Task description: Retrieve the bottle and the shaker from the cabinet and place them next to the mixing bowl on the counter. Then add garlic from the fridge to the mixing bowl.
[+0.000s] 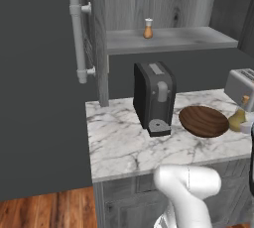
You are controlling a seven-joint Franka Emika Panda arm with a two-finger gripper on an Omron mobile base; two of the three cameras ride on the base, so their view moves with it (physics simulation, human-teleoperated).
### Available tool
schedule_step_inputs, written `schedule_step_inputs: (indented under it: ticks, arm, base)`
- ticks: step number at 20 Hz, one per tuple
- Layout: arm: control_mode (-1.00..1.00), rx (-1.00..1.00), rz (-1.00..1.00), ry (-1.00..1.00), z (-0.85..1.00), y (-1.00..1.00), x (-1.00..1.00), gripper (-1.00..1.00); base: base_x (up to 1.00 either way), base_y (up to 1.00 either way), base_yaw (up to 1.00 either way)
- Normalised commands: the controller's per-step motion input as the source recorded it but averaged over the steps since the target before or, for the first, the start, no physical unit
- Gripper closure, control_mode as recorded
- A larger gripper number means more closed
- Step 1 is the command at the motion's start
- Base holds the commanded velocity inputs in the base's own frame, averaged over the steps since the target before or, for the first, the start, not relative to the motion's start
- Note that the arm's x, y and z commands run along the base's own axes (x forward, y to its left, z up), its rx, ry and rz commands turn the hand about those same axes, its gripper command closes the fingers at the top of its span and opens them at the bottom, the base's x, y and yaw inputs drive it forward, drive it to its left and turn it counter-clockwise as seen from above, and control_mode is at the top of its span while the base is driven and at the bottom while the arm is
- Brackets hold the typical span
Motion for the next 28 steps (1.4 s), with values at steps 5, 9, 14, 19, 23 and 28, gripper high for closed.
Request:
schedule_step_inputs:
  ticks: [5, 9, 14, 19, 23, 28]
  arm:
    - [-1.00, -0.16, -0.39, 0.05, 0.03, 1.00, 0.44, -1.00]
    - [-1.00, -0.08, -0.30, 0.18, 0.49, 0.73, 0.12, -1.00]
    - [-1.00, 0.00, -0.03, 0.12, 0.34, 0.20, -0.12, -1.00]
    - [-1.00, 0.11, 0.05, -0.09, 0.07, 0.16, -0.08, -1.00]
    - [-1.00, 0.15, 0.17, -0.18, 0.22, 0.04, -0.02, -1.00]
    - [-1.00, 0.20, 0.13, -0.14, 0.47, 0.17, 0.00, -1.00]
  base:
    - [0.00, 0.00, 0.00]
    - [0.00, 0.00, 0.00]
    - [0.00, 0.00, 0.00]
    - [0.00, 0.00, 0.00]
    - [0.00, 0.00, 0.00]
    - [0.00, 0.00, 0.00]
